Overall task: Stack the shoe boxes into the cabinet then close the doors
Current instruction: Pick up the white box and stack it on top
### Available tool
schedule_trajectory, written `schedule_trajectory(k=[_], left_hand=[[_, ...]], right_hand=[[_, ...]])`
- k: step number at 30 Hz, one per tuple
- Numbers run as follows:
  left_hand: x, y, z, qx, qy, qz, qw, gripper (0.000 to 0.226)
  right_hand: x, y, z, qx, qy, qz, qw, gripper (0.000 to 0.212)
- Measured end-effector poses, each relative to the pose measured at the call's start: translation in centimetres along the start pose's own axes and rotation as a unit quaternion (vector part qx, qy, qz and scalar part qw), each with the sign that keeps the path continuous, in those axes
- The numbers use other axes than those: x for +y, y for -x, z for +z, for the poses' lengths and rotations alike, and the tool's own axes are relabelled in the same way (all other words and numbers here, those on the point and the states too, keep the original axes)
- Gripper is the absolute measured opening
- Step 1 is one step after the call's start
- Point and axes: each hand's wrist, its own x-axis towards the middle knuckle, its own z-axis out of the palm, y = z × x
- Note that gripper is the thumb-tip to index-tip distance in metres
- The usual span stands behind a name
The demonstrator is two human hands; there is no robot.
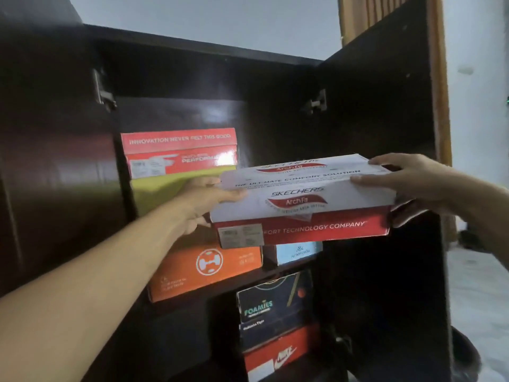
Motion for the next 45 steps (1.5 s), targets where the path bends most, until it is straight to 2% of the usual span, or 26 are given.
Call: schedule_trajectory(k=[2, 7, 11, 16, 21, 29, 34, 36, 38, 45], left_hand=[[1.5, -0.4, -0.9, 0.009, 0.001, 0.006, 1.000, 0.032], [4.3, -1.9, -2.3, 0.057, -0.039, 0.049, 0.996, 0.021], [7.0, -2.7, -3.9, 0.116, -0.078, 0.046, 0.989, 0.043], [10.9, -4.2, -5.8, 0.177, -0.099, 0.065, 0.977, 0.026], [13.3, -6.4, -7.7, 0.227, -0.118, 0.062, 0.965, 0.045], [14.5, -11.8, -11.1, 0.279, -0.144, 0.057, 0.948, 0.024], [13.6, -16.3, -13.0, 0.350, -0.172, 0.103, 0.915, 0.029], [12.8, -17.6, -13.6, 0.363, -0.188, 0.099, 0.907, 0.061], [11.9, -18.6, -14.4, 0.376, -0.213, 0.097, 0.897, 0.074], [10.0, -21.3, -16.1, 0.410, -0.348, 0.133, 0.833, 0.065]], right_hand=[[-1.8, -1.6, 0.2, -0.012, -0.005, -0.020, 1.000, 0.086], [-6.0, -4.6, 1.5, -0.037, 0.010, -0.075, 0.996, 0.094], [-8.9, -6.9, 2.0, -0.033, 0.003, -0.113, 0.993, 0.093], [-12.5, -9.9, 1.7, -0.028, -0.025, -0.155, 0.987, 0.087], [-15.9, -13.6, 2.5, -0.044, -0.065, -0.194, 0.978, 0.095], [-20.6, -19.9, 6.6, -0.040, -0.098, -0.213, 0.971, 0.092], [-23.1, -23.3, 9.1, -0.018, -0.100, -0.212, 0.972, 0.090], [-23.8, -24.6, 10.3, -0.005, -0.105, -0.212, 0.971, 0.086], [-24.6, -25.7, 11.7, 0.008, -0.107, -0.213, 0.971, 0.078], [-26.4, -28.5, 14.9, 0.057, -0.106, -0.228, 0.966, 0.060]])
